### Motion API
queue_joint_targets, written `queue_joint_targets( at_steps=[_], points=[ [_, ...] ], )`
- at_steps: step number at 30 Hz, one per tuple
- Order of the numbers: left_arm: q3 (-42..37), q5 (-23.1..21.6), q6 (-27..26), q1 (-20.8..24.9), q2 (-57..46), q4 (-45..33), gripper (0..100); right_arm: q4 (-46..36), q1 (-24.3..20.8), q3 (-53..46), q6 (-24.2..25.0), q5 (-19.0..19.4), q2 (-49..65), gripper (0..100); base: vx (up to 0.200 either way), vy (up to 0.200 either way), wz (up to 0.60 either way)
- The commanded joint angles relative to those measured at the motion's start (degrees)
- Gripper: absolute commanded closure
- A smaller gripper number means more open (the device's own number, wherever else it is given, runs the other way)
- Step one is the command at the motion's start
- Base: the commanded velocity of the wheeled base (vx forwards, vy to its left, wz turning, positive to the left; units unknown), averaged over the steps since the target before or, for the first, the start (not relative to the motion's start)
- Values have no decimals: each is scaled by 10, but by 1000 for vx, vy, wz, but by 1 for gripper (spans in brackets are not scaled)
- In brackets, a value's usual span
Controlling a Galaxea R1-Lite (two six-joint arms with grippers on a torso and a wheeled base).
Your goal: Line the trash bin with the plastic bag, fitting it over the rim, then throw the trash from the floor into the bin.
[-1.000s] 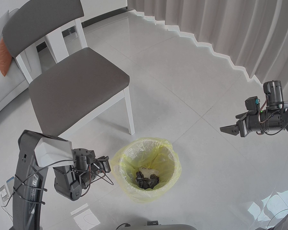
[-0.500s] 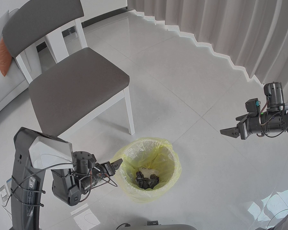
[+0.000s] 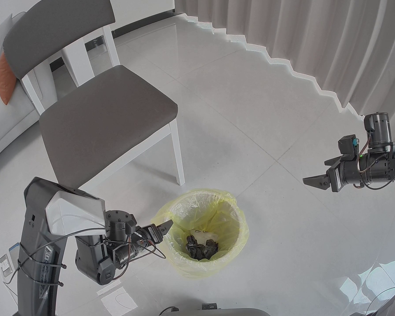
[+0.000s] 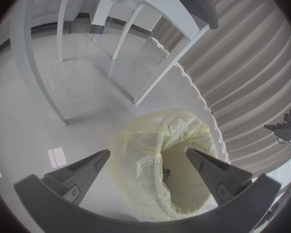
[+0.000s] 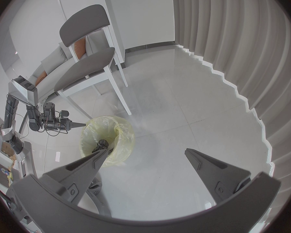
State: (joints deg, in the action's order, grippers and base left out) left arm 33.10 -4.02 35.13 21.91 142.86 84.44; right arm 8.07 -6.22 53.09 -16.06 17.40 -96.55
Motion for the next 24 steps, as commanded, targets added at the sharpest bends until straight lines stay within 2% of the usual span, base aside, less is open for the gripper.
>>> queue_joint_targets(
  at_steps=[1,18,24],
  points=[
    [5,0,0,0,3,1,100,0,0,-1,0,0,4,0,0,0,0],
    [13,2,-5,-5,11,0,100,-1,0,-1,-4,0,3,0,0,0,0],
    [58,15,-60,-8,37,-47,100,-1,0,-1,-9,0,-4,0,0,0,0]
  ],
)
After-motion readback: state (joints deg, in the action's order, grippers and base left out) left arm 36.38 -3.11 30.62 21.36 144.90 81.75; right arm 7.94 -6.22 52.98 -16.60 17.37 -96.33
